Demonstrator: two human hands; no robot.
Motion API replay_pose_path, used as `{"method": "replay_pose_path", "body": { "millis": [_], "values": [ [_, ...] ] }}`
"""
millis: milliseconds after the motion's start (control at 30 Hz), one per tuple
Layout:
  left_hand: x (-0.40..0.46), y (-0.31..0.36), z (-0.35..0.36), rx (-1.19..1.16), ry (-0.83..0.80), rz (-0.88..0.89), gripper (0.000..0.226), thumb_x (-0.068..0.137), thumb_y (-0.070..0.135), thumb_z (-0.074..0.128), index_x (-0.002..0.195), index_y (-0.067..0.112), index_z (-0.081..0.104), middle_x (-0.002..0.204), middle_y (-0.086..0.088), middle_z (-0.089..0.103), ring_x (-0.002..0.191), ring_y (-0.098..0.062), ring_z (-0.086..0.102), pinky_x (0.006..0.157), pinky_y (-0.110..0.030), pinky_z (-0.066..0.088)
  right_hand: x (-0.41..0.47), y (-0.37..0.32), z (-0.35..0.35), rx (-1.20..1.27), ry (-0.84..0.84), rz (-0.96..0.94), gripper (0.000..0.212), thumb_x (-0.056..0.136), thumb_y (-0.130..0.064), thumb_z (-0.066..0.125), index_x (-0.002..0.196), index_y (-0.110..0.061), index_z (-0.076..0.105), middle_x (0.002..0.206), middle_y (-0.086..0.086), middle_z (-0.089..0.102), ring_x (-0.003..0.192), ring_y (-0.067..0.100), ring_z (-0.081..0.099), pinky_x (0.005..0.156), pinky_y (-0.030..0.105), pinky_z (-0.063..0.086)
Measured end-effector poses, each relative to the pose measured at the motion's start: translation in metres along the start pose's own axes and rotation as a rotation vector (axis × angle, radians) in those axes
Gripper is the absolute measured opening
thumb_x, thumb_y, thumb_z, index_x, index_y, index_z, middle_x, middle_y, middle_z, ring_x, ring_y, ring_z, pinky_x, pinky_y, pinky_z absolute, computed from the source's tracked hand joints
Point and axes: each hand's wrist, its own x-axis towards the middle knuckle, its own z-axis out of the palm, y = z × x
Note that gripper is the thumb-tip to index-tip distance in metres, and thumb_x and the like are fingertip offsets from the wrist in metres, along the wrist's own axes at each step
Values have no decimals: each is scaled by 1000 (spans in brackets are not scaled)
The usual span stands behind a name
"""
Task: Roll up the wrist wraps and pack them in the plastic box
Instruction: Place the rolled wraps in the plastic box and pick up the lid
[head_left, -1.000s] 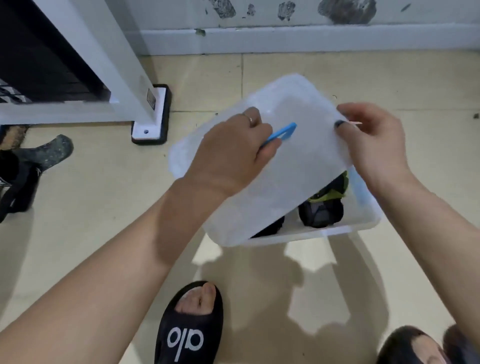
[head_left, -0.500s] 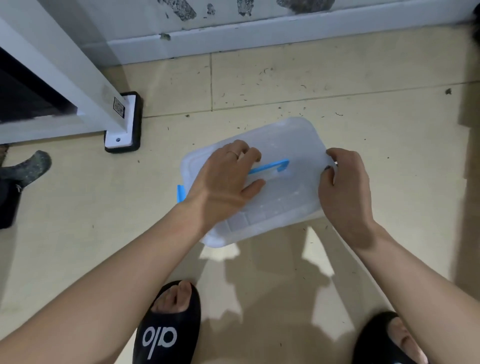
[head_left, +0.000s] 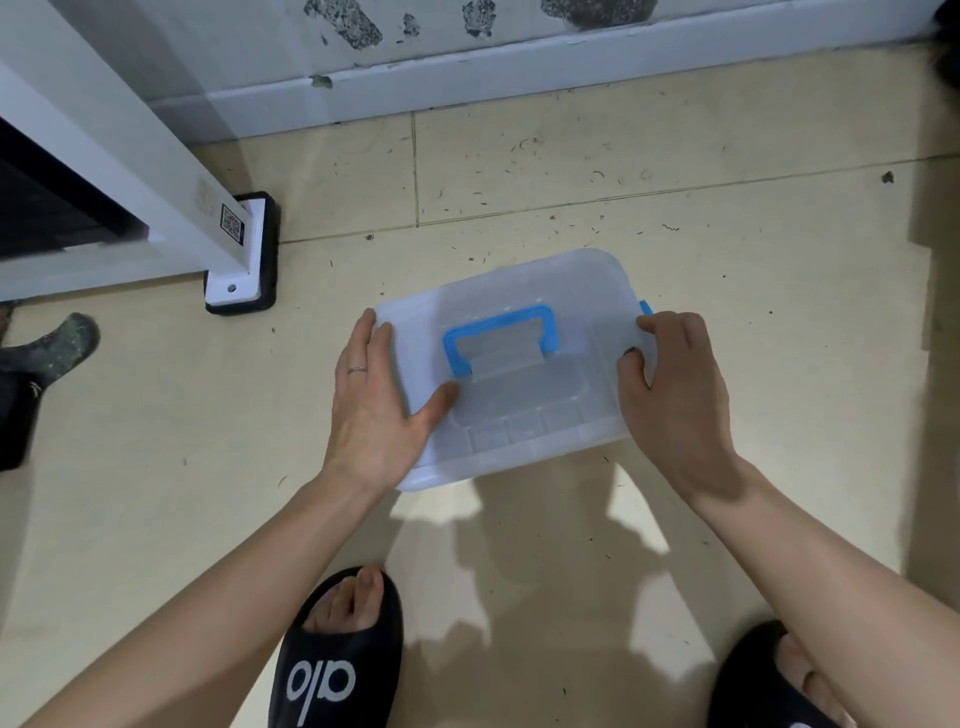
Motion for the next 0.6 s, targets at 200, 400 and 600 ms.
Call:
{"method": "replay_pose_path", "body": {
  "millis": [200,400,600],
  "values": [
    [1,-2,0,-15,5,35,84,95,50,66,157,10,26,172,2,4,156,-16,6,127,-37,16,1,-6,1,59,-8,77,29,103,-18,49,132,-15,52,128,0,48,86,20,55,77,37,46],
    [-4,-6,0,-179,79,-171,79,99,41,62,159,13,20,164,-5,16,148,-28,26,121,-43,29,5,-6,-1,119,-25,146,33,104,-19,44,135,-17,55,119,-4,46,90,15,52,85,40,48],
    [-6,-10,2,-380,-5,-492,56,105,49,43,149,16,29,131,-7,56,112,-29,58,87,-36,44,13,-2,0,67,-33,138,9,98,-18,47,98,-11,52,107,5,53,81,22,52,70,34,37]
  ]
}}
